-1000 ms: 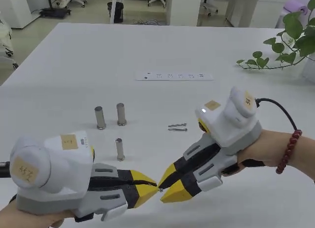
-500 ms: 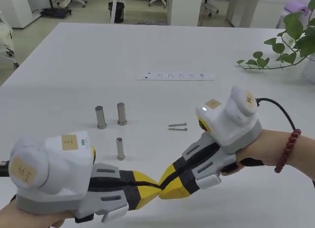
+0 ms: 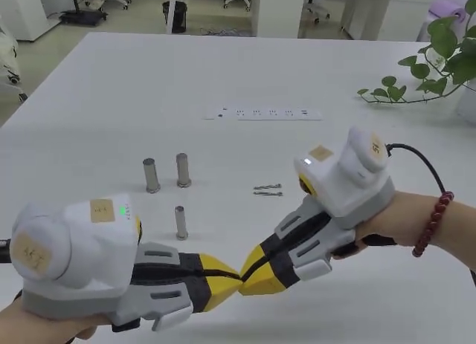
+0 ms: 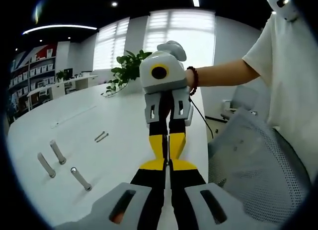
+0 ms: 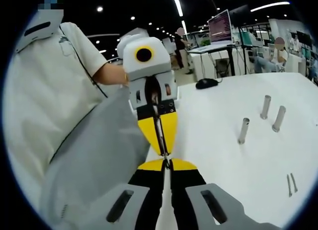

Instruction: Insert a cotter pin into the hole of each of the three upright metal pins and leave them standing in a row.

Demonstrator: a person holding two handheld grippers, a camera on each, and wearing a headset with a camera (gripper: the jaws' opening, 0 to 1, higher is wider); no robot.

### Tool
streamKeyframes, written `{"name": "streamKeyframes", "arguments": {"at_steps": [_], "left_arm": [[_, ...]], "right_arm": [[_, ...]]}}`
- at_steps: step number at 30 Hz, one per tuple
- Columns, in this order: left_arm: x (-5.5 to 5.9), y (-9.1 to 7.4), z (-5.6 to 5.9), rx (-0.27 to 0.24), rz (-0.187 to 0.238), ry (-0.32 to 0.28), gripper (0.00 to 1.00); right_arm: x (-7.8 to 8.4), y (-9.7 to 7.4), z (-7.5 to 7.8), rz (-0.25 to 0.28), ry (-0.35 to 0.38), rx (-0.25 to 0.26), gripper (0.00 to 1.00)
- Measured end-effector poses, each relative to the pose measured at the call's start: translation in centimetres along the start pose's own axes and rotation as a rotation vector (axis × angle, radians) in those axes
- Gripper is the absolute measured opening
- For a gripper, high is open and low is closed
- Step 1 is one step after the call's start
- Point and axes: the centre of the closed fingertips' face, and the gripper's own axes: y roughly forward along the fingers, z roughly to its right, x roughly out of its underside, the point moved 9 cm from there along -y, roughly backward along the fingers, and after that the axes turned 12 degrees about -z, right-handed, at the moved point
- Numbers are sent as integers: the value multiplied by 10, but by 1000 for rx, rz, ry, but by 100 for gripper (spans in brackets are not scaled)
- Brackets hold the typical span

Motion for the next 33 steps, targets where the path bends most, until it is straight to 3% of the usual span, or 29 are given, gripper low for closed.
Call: {"name": "streamKeyframes", "arguments": {"at_steps": [16,30,33], "left_arm": [[2,2,-6,-25,28,-46,1],[13,1,-18,-149,45,-127,9],[17,-2,-24,-203,50,-153,10]], "right_arm": [[-8,-6,0,-91,-47,70,3],[-9,-12,14,-205,-34,159,3],[-9,-13,21,-239,-25,191,3]]}}
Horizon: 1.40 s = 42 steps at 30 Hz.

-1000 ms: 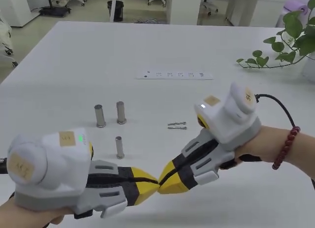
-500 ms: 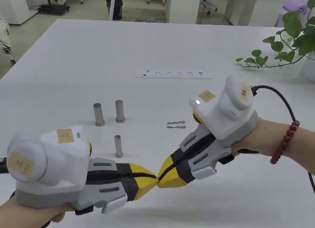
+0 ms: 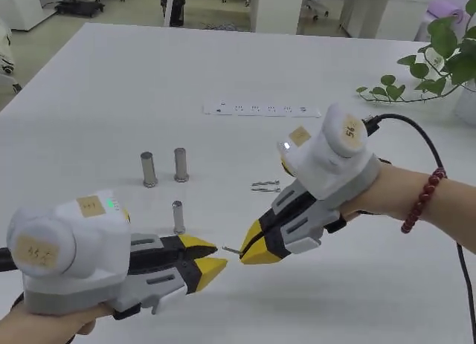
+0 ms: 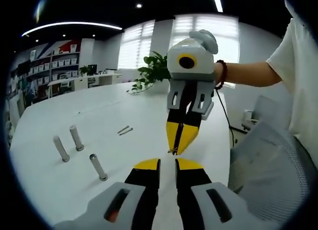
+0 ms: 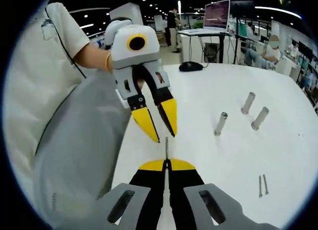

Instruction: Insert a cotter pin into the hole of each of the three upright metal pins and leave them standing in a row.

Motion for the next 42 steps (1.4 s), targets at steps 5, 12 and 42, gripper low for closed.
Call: {"name": "streamKeyframes", "arguments": {"at_steps": [5,12,42], "left_arm": [[3,-4,-13,-102,-10,-16,11],[6,-7,-29,-209,-14,-72,12],[14,22,-77,-403,-86,-207,20]], "right_arm": [[-2,1,9,-31,4,30,3],[-9,5,21,-75,6,59,3],[-30,26,69,-231,52,124,3]]}}
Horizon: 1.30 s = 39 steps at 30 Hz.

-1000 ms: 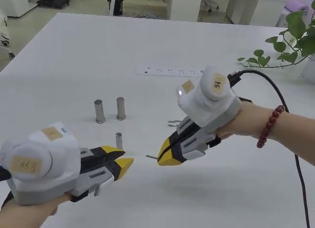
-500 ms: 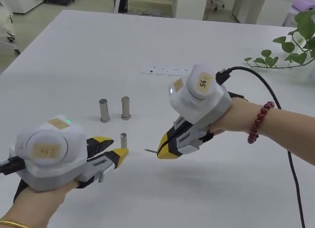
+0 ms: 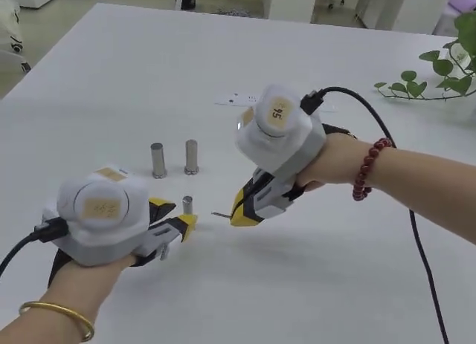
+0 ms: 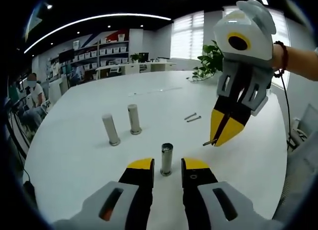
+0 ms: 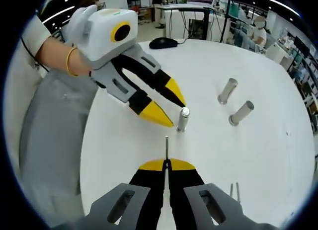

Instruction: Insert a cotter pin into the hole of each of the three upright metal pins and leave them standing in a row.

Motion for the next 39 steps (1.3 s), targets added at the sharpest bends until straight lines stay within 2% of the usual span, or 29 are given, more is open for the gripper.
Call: {"name": "streamKeyframes", "arguments": {"at_steps": [8,14,21,39], "left_arm": [[0,9,1,2,-4,-24,18],[1,14,0,-9,-5,-19,14],[4,16,-2,-8,-6,-17,8],[5,18,-2,5,-4,-37,8]], "right_arm": [[-5,2,10,-20,44,6,3],[-10,4,14,-43,58,14,3],[-15,7,15,-56,59,15,3],[-28,9,15,-88,34,20,3]]}}
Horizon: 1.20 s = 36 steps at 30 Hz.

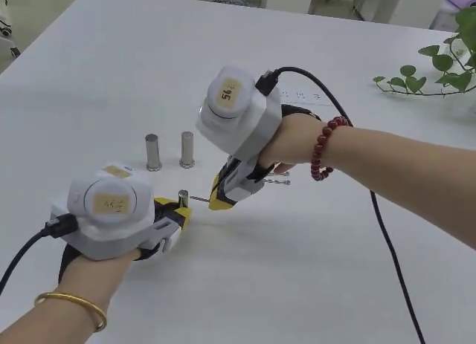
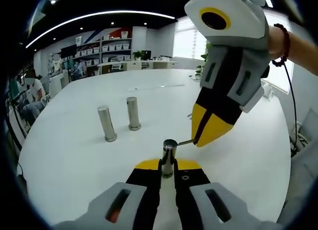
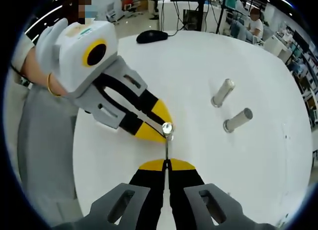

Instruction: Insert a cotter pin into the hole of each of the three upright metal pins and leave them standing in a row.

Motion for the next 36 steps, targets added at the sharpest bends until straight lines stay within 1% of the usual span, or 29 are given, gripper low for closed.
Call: {"name": "streamKeyframes", "arguments": {"at_steps": [3,8,14,17,20,25,31,36], "left_arm": [[0,0,0,0,2,0,8],[0,1,1,2,5,-1,8],[0,2,2,8,9,-9,7],[0,2,2,10,10,-10,7],[0,2,2,9,12,-12,7],[0,2,3,11,12,-9,7],[1,2,3,11,13,-6,7],[1,2,3,11,12,-1,7]], "right_arm": [[-1,-1,1,2,-2,0,3],[-3,-2,2,-12,-13,6,3],[-7,-2,1,-44,-38,12,3],[-9,-2,1,-71,-45,16,3],[-12,-4,1,-110,-62,25,3],[-17,-6,1,-129,-56,17,3],[-21,-5,0,-140,-71,27,3],[-24,-3,1,-127,-82,37,3]]}}
